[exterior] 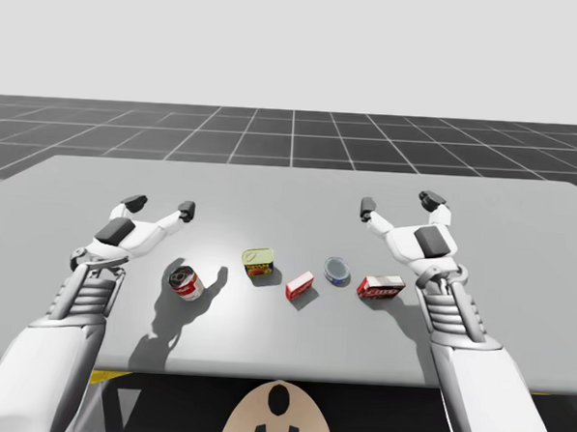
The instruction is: Lift the red soup can off the table.
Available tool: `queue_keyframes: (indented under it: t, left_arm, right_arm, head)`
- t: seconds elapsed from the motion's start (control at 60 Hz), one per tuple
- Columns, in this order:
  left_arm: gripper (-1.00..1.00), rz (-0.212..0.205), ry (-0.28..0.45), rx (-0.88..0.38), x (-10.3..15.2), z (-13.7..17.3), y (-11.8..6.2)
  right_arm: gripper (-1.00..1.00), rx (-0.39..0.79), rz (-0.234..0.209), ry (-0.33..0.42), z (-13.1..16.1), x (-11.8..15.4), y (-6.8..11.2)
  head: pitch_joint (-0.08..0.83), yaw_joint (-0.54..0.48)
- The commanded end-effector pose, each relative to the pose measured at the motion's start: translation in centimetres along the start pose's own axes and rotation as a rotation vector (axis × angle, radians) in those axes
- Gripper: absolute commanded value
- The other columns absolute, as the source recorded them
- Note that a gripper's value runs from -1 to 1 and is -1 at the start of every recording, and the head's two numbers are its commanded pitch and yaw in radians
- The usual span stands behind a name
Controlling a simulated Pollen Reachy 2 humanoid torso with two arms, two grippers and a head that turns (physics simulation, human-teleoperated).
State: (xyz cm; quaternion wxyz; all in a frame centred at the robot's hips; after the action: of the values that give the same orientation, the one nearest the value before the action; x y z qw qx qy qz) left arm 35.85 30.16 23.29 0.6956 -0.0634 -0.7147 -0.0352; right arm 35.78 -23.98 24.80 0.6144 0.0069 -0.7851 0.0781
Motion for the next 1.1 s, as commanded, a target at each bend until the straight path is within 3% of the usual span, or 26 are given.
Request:
queue_keyframes:
  t: [0.017, 0.15, 0.367, 0.467, 0.617, 0.7, 0.783, 0.883, 1.1]
  left_arm:
    - [-1.00, -0.003, 0.001, -0.006, 0.0, 0.0, -0.1]
    - [-1.00, -0.003, 0.004, -0.010, -0.1, 0.0, -0.1]
    - [-1.00, 0.015, -0.003, -0.027, 0.5, 0.5, -0.4]
    - [-1.00, 0.055, 0.007, -0.088, 1.4, 2.1, -0.7]
    - [-1.00, 0.035, 0.009, -0.170, 2.5, 6.2, -1.1]
    - [-1.00, 0.020, 0.048, -0.223, 2.6, 8.3, -1.0]
    - [-1.00, 0.010, 0.046, -0.259, 2.1, 10.2, -0.9]
    - [-1.00, -0.030, 0.043, -0.287, 0.5, 12.7, -0.9]
    - [-1.00, 0.026, 0.105, -0.309, -3.9, 15.2, -0.3]
  right_arm:
    - [-1.00, 0.007, 0.010, 0.004, 0.0, -0.1, 0.2]
    - [-1.00, 0.014, 0.015, 0.007, 0.0, -0.3, 0.3]
    - [-1.00, 0.018, 0.023, 0.012, 0.0, -0.4, 0.4]
    - [-1.00, 0.016, 0.025, 0.014, 0.0, -0.5, 0.4]
    - [-1.00, 0.015, 0.030, 0.014, 0.0, -0.6, 0.5]
    - [-1.00, 0.014, 0.030, 0.012, 0.0, -0.6, 0.5]
    - [-1.00, 0.012, 0.030, 0.011, 0.0, -0.6, 0.4]
    - [-1.00, 0.010, 0.028, 0.010, 0.0, -0.5, 0.4]
    - [-1.00, 0.005, 0.023, 0.004, 0.0, -0.3, 0.3]
  head:
    - [0.637, 0.30]
    - [0.697, 0.41]
    - [0.705, 0.42]
    - [0.694, 0.41]
    - [0.690, 0.41]
    - [0.692, 0.41]
    - [0.692, 0.40]
    - [0.694, 0.40]
    - [0.698, 0.40]
